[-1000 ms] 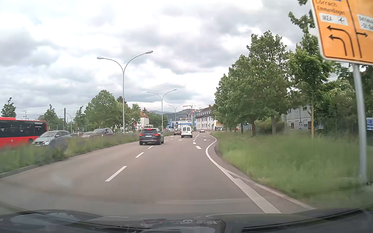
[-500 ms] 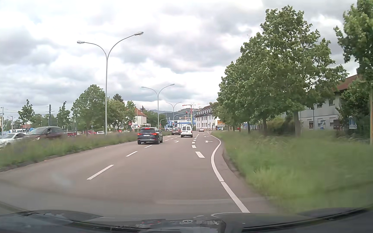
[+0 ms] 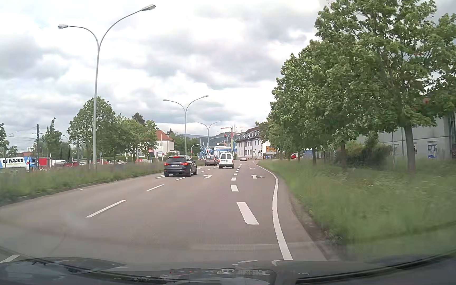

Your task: Follow the waypoints while adhering to traffic rules and regulations

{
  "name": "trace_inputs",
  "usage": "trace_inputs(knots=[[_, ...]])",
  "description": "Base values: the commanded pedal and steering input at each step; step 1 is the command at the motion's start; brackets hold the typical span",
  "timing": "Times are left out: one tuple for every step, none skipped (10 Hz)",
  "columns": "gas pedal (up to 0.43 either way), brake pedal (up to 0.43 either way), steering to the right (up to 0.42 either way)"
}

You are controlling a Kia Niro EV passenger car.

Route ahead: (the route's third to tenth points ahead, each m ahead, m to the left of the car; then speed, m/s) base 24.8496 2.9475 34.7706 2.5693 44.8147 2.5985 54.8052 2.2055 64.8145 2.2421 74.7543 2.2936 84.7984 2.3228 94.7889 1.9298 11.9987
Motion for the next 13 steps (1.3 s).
trace_inputs(knots=[[0.047, 0.0, 0.008], [0.047, 0.0, 0.009], [0.047, 0.0, 0.01], [0.047, 0.0, 0.01], [0.047, 0.0, 0.01], [0.047, 0.0, 0.01], [0.047, 0.0, 0.01], [0.047, 0.0, 0.01], [0.047, 0.0, 0.01], [0.047, 0.0, 0.011], [0.047, 0.0, 0.01], [0.047, 0.0, 0.011], [0.047, 0.0, 0.01]])
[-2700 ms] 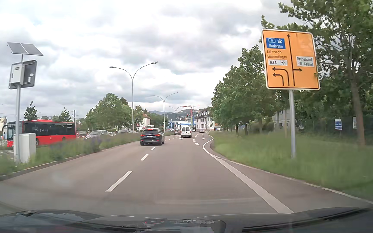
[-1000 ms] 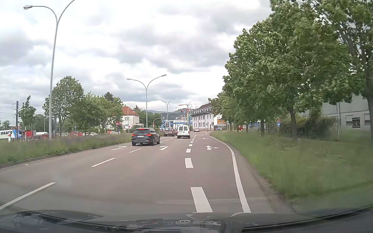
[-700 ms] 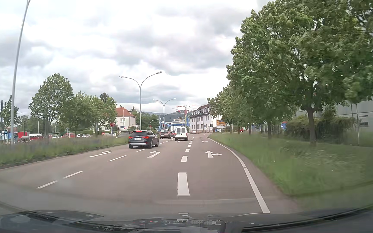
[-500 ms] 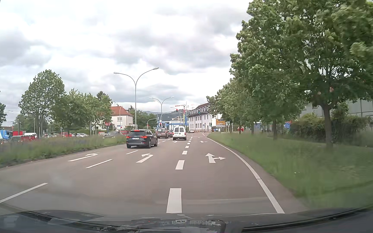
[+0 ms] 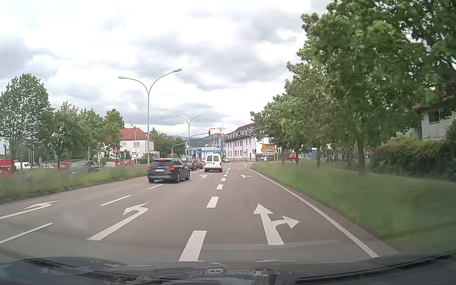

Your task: Follow the waypoints while adhering to traffic rules and regulations

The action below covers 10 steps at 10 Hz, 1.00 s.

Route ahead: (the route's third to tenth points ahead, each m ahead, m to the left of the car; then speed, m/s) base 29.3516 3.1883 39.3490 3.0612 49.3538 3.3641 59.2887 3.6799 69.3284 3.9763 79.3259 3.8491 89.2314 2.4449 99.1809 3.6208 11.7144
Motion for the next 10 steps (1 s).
trace_inputs(knots=[[0.047, 0.0, 0.011], [0.047, 0.0, 0.01], [0.047, 0.0, 0.01], [0.047, 0.0, 0.01], [0.047, 0.0, 0.009], [0.047, 0.0, 0.008], [0.047, 0.0, 0.006], [0.047, 0.0, 0.004], [0.047, 0.0, 0.004], [0.047, 0.0, 0.004]])
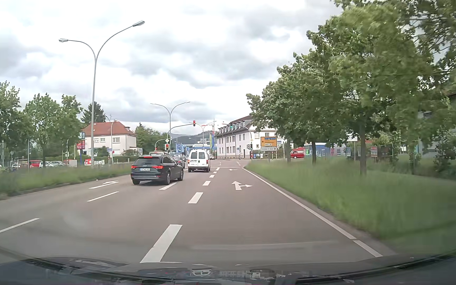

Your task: Follow the waypoints while adhering to traffic rules and regulations

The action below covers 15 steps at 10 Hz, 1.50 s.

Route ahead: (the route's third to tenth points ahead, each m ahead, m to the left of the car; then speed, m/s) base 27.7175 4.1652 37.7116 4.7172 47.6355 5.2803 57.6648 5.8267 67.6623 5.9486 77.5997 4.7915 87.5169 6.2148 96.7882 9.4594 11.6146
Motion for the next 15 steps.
trace_inputs(knots=[[0.047, 0.0, 0.003], [0.047, 0.0, 0.002], [0.039, 0.0, 0.0], [0.039, 0.0, -0.001], [0.039, 0.0, -0.003], [0.039, 0.0, -0.004], [0.039, 0.0, -0.005], [0.039, 0.0, -0.005], [0.039, 0.0, -0.005], [0.047, 0.0, -0.006], [0.047, 0.0, -0.006], [0.047, 0.0, -0.006], [0.047, 0.0, -0.006], [0.047, 0.0, -0.006], [0.047, 0.0, -0.006]])
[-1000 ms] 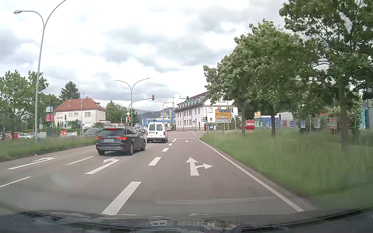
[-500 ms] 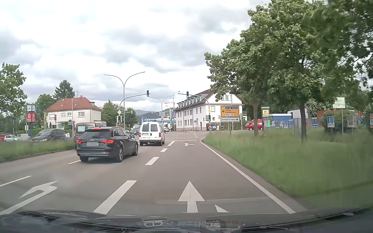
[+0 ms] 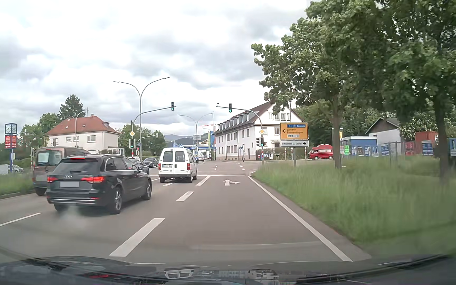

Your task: Follow the waypoints while adhering to traffic rules and regulations

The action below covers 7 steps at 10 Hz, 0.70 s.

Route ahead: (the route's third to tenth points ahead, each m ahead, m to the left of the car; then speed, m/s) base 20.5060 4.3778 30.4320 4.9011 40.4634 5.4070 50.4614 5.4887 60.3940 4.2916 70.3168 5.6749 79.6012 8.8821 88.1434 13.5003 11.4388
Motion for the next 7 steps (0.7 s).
trace_inputs(knots=[[0.047, 0.0, -0.006], [0.047, 0.0, -0.006], [0.047, 0.0, -0.006], [0.059, 0.0, -0.006], [0.059, 0.0, -0.006], [0.059, 0.0, -0.006], [0.059, 0.0, -0.006]])
